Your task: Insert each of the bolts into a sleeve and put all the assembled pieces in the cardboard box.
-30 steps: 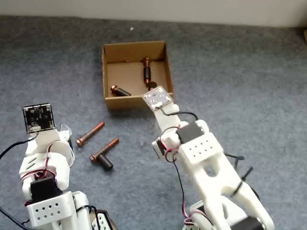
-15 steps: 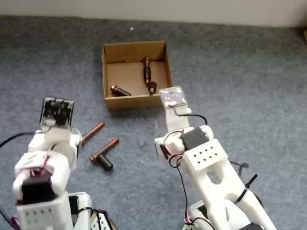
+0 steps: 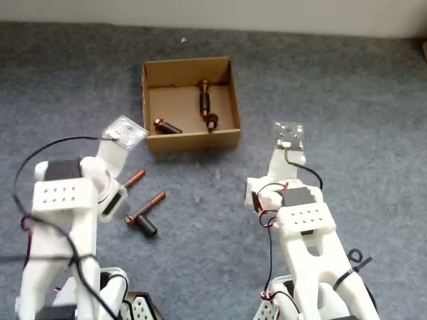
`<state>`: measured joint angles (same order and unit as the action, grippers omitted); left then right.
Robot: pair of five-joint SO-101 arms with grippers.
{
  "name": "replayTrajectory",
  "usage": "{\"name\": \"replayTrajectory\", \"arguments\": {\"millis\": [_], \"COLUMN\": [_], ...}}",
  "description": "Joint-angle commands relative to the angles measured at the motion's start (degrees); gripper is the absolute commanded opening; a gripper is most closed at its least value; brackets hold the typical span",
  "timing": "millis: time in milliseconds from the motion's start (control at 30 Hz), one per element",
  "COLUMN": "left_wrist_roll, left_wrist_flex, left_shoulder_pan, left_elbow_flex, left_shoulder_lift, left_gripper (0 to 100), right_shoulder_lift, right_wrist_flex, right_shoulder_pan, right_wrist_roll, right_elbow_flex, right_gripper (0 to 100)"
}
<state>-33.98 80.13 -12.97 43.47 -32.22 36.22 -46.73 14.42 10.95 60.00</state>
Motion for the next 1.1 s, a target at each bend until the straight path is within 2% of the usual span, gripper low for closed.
{"name": "replayTrajectory", "arguments": {"millis": [0,267,367,467,600,733,933,1067], "left_wrist_roll": [-0.88,2.02,6.95,8.26,11.43,13.71,17.05,16.88], "left_wrist_flex": [-2.81,-4.57,-4.57,-4.22,-4.66,-4.13,-1.49,0.00], "left_shoulder_pan": [4.35,12.62,13.05,12.35,6.37,1.63,1.10,1.10], "left_elbow_flex": [-2.33,-2.77,-4.70,-7.16,-12.44,-18.86,-26.07,-29.32], "left_shoulder_lift": [7.60,16.04,16.04,16.22,16.75,22.99,37.41,40.40], "left_gripper": [22,22,22,22,22,22,22,22], "right_shoulder_lift": [1.71,1.71,1.71,1.71,1.71,1.71,1.71,1.71], "right_wrist_flex": [1.10,3.47,3.47,3.47,3.47,3.47,3.47,3.47], "right_shoulder_pan": [-2.24,-4.79,-4.79,-4.79,-4.79,-4.70,-4.62,-4.62], "right_wrist_roll": [0.70,0.70,0.70,0.70,0.70,0.53,0.44,0.44], "right_elbow_flex": [-0.22,0.13,0.22,0.22,0.22,0.22,0.22,0.22], "right_gripper": [0.5,0.5,0.5,0.5,0.5,0.5,0.5,0.5]}}
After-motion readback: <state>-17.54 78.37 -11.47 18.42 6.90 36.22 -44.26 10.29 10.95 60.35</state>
